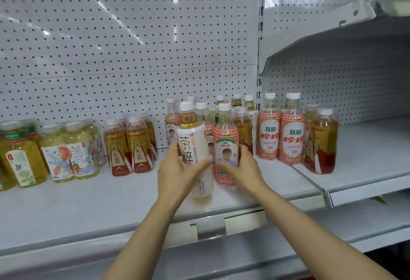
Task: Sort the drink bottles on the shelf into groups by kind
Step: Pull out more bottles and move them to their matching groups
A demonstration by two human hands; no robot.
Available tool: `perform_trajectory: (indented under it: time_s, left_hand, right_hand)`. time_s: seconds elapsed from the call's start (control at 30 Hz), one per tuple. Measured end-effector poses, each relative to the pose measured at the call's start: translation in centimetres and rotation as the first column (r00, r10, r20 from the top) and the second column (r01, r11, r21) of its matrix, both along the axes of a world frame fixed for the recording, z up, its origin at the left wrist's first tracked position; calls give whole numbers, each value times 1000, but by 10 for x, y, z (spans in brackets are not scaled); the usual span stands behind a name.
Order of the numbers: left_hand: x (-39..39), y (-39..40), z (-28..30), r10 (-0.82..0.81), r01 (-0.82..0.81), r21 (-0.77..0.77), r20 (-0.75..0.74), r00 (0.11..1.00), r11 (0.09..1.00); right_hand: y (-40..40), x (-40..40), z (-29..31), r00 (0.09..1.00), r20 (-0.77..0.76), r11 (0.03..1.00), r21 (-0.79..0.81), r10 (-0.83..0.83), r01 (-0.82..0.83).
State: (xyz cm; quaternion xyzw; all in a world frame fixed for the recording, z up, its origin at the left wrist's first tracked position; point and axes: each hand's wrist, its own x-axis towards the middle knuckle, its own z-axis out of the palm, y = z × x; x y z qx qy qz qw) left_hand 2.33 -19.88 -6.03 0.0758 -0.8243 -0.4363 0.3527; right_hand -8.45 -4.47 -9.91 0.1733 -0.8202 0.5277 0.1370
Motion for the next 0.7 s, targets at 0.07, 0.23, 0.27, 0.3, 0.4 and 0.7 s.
perform_trajectory:
  time_s: [0.07,0.23,0.27,0.3,0.4,0.7]
  left_hand:
    - [1,11,12,-38,38,-27,-18,999,999]
    - [-6,50,31,-58,55,-81,-36,998,995]
    - [-7,60,32,-61,58,-95,-32,998,994]
    - [-8,70,32,-59,56,-112,-25,998,992]
    - [-14,99,31,-64,64,-155,3,998,986]
    - [-22,63,53,-104,67,-139,-275,956,988]
  right_hand:
    - [10,10,4,997,-71,998,-52,-24,20]
    - [44,56,15,951,-286,980,-119,118,-157]
    - [47,62,16,947,-278,976,-93,164,-196]
    - [48,66,16,951,-256,974,-94,176,-205]
    - [51,69,22,974,-226,985,-155,35,-71]
    - [84,21,16,977,-90,975,-133,-193,180]
